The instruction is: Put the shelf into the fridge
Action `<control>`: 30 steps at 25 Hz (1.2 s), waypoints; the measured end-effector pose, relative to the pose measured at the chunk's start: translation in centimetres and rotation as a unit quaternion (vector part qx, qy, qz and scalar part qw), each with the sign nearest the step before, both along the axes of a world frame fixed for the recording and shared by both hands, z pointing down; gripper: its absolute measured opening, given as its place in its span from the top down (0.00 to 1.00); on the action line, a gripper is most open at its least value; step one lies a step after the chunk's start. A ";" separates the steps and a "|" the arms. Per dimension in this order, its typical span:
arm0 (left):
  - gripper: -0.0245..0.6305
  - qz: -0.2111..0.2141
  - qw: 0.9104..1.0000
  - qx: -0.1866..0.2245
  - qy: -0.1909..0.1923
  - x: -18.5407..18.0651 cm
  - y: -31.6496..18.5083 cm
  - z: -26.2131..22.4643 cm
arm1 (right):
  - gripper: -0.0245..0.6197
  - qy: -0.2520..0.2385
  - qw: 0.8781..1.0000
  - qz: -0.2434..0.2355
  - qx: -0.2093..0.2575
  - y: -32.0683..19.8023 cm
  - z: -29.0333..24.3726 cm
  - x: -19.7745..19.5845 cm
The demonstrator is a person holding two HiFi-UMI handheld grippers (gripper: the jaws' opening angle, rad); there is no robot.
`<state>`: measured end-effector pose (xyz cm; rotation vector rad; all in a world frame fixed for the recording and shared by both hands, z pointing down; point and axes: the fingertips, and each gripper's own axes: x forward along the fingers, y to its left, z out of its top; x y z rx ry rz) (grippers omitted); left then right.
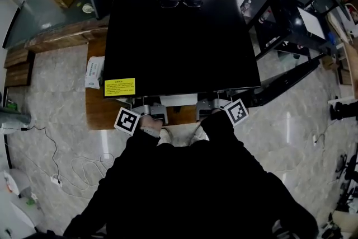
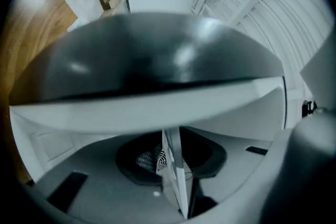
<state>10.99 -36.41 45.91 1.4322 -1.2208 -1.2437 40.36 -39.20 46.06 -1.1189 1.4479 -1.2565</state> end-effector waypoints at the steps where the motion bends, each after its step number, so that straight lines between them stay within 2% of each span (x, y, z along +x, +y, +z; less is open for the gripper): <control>1: 0.83 0.014 1.000 0.003 0.000 0.4 0.6 0.0 | 0.76 0.008 1.000 -0.009 0.000 0.8 0.0 -0.3; 4: 0.81 0.058 0.998 0.005 -0.012 1.4 2.7 0.4 | 0.76 0.034 0.999 -0.034 -0.002 3.4 0.4 -1.1; 7: 0.80 0.102 0.993 0.005 -0.052 2.1 4.7 0.9 | 0.76 0.065 0.996 -0.068 0.007 6.0 0.3 -2.4; 10: 0.80 0.165 0.979 0.020 -0.116 3.3 6.7 0.7 | 0.80 0.145 0.981 -0.120 0.043 8.5 -0.7 -4.2; 12: 0.80 0.211 0.961 0.047 -0.174 4.6 8.2 -0.4 | 0.84 0.216 0.959 -0.164 0.078 10.0 -1.6 -5.7; 13: 0.80 0.232 0.948 0.068 -0.206 5.3 8.9 -1.3 | 0.85 0.254 0.944 -0.184 0.102 10.8 -2.3 -6.6; 15: 0.82 0.267 0.917 0.112 -0.275 6.8 10.4 -3.3 | 0.90 0.338 0.901 -0.217 0.163 12.5 -4.0 -8.3; 18: 0.82 0.302 0.869 0.156 -0.361 8.4 12.4 -5.7 | 0.93 0.438 0.826 -0.251 0.251 15.3 -6.4 -11.1; 19: 0.82 0.307 0.855 0.169 -0.382 8.7 12.9 -6.4 | 0.95 0.456 0.807 -0.258 0.272 16.1 -7.0 -11.9; 21: 0.85 0.309 0.829 0.191 -0.425 9.2 13.9 -7.3 | 0.95 0.479 0.780 -0.264 0.305 17.3 -7.9 -13.1; 23: 0.93 0.308 0.807 0.200 -0.463 9.6 14.7 -7.7 | 0.95 0.495 0.761 -0.265 0.325 18.1 -8.6 -14.0; 26: 0.95 0.319 0.781 0.198 -0.499 10.0 15.7 -7.8 | 0.95 0.509 0.745 -0.268 0.337 18.9 -9.3 -14.7; 28: 0.95 0.318 0.769 0.200 -0.517 10.1 16.3 -7.9 | 0.95 0.515 0.739 -0.274 0.338 19.2 -9.3 -14.9; 30: 0.95 0.315 0.762 0.200 -0.529 10.1 16.5 -8.0 | 0.95 0.519 0.734 -0.279 0.337 19.4 -9.1 -15.1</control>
